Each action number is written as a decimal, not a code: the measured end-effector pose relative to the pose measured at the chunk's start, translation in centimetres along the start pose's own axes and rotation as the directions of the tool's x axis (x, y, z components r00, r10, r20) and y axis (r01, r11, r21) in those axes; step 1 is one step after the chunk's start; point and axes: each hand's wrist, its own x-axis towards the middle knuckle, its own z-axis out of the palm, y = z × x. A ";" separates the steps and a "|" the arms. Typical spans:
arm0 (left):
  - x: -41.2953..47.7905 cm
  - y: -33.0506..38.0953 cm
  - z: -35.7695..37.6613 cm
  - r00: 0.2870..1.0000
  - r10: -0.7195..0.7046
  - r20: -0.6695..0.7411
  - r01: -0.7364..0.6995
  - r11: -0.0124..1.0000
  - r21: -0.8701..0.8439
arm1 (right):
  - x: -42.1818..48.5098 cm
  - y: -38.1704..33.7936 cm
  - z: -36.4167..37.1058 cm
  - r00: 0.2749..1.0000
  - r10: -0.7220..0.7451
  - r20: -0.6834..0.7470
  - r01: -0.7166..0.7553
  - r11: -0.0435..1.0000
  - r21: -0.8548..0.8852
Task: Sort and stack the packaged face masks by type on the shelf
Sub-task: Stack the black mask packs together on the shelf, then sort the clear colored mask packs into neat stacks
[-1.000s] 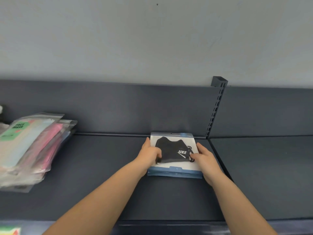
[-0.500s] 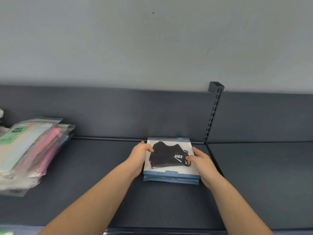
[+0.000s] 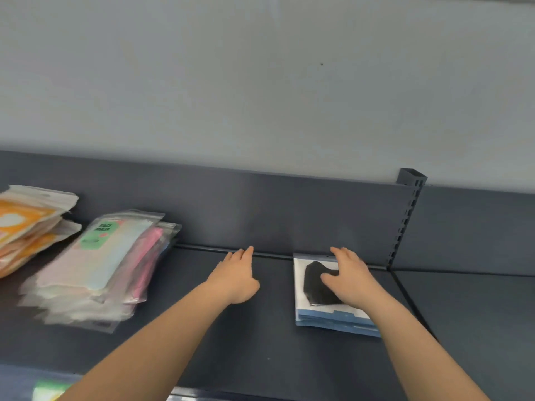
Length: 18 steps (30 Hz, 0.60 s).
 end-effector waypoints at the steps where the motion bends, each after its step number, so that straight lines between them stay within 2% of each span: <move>1: -0.2 -1.0 -0.7 1.000 0.002 -0.017 -0.001 0.994 0.113 | 0.1 -1.0 0.5 1.000 -0.009 0.012 0.009 1.000 -0.029; 4: -0.5 -3.8 -4.0 0.999 0.043 -0.031 -0.031 0.954 0.299 | 0.1 -4.6 2.0 0.999 -0.040 0.036 0.043 0.995 -0.089; 8: -0.6 -7.2 -9.2 0.992 0.091 -0.089 -0.049 0.918 0.394 | 0.4 -9.3 3.7 0.998 -0.063 0.030 0.066 0.992 -0.108; 12: -1.2 -10.9 -12.1 0.993 0.085 -0.080 -0.045 0.912 0.408 | 0.2 -13.2 5.5 0.996 -0.074 0.043 0.078 0.991 -0.112; 18: -2.6 -16.4 -15.2 0.978 0.119 -0.174 -0.050 0.933 0.356 | -0.5 -17.4 8.8 0.995 -0.059 0.076 0.062 0.997 -0.045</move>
